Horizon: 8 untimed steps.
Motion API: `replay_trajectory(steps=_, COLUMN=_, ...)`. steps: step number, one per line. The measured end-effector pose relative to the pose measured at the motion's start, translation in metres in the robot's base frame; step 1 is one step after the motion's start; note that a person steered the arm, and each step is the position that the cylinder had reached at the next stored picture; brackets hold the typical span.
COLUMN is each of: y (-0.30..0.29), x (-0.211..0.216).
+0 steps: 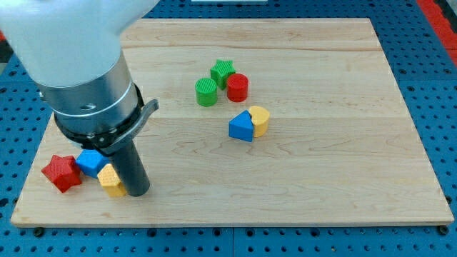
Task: Push the blue cube and the yellow hexagon into the red star
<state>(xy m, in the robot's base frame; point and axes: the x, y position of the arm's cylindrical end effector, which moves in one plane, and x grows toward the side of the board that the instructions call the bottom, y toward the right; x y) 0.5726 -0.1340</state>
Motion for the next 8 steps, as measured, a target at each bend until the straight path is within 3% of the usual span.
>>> replay_trajectory(steps=8, y=-0.050, x=-0.015)
